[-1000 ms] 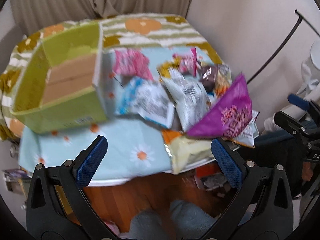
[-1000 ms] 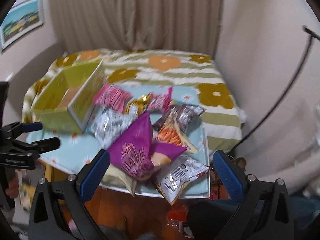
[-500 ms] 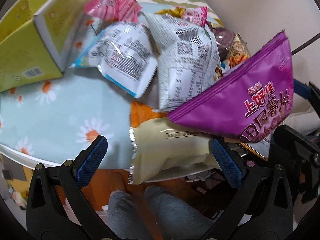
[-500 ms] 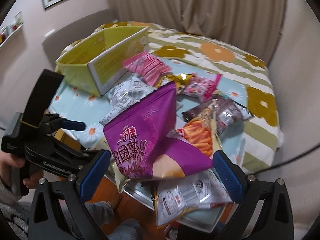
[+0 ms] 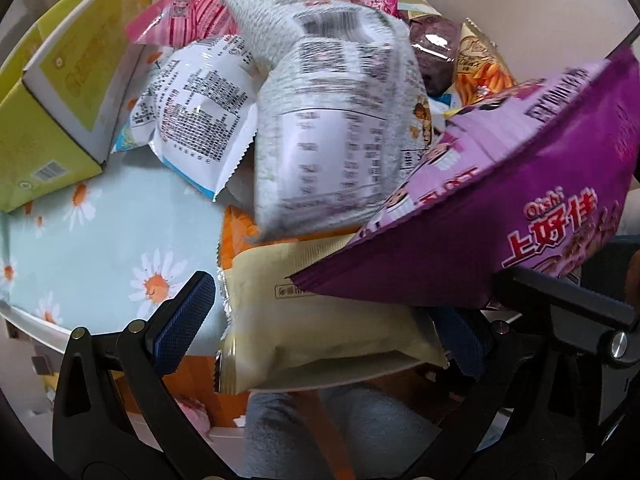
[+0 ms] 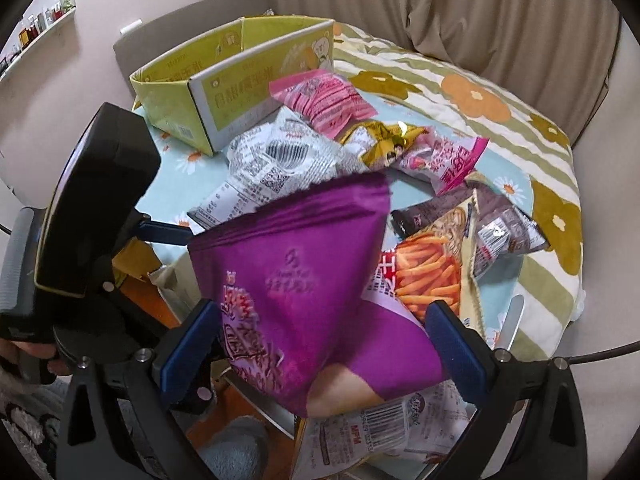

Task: Organize snacks
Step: 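Grasp the cream bread packet with the left tool while the right tool grasps the purple bag, then carry the cream packet and purple bag into the yellow box and release both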

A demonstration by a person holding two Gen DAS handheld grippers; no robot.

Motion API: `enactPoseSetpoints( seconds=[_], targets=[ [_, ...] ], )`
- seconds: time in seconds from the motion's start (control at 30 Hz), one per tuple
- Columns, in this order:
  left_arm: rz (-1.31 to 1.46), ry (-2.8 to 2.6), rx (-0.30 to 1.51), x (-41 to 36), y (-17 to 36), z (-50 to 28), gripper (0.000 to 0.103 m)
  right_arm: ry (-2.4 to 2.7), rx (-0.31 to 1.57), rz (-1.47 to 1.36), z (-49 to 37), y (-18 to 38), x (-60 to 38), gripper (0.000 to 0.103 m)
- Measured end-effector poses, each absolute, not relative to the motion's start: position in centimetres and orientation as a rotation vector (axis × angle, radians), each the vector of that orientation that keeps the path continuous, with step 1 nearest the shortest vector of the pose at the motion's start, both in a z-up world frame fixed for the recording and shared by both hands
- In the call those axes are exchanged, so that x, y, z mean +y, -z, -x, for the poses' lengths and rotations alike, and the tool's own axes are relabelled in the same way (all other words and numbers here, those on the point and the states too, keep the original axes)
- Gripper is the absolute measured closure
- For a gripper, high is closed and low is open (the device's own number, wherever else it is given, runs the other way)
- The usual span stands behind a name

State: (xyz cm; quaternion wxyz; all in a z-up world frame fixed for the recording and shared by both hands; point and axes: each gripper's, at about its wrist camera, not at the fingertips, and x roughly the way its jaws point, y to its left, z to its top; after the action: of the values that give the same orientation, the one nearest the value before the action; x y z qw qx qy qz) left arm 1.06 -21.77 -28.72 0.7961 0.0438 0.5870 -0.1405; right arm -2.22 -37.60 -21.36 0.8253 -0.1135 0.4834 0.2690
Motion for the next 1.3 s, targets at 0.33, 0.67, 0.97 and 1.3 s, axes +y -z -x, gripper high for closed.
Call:
enactPoseSetpoints(
  seconds=[0.33, 0.67, 0.97, 1.3],
  targets=[
    [-0.083, 0.323, 1.266, -20.0, 28.5, -0.1, 0.017, -0.613, 1.025, 0.187, 2.1, 21.7, -37.9, 0.030],
    [-0.020, 0.309, 1.253, -14.9, 28.0, -0.3, 0.024, -0.622, 1.038, 0.032, 2.3, 20.7, -38.8, 0.050],
    [0.036, 0.246, 1.236, -10.7, 25.6, 0.6, 0.024, -0.588, 1.012, -0.069, 2.7, 18.6, -39.3, 0.052],
    [0.116, 0.162, 1.127, -6.9, 18.6, 1.9, 0.024, -0.583, 0.943, -0.150, 2.8, 14.2, -39.1, 0.052]
  ],
)
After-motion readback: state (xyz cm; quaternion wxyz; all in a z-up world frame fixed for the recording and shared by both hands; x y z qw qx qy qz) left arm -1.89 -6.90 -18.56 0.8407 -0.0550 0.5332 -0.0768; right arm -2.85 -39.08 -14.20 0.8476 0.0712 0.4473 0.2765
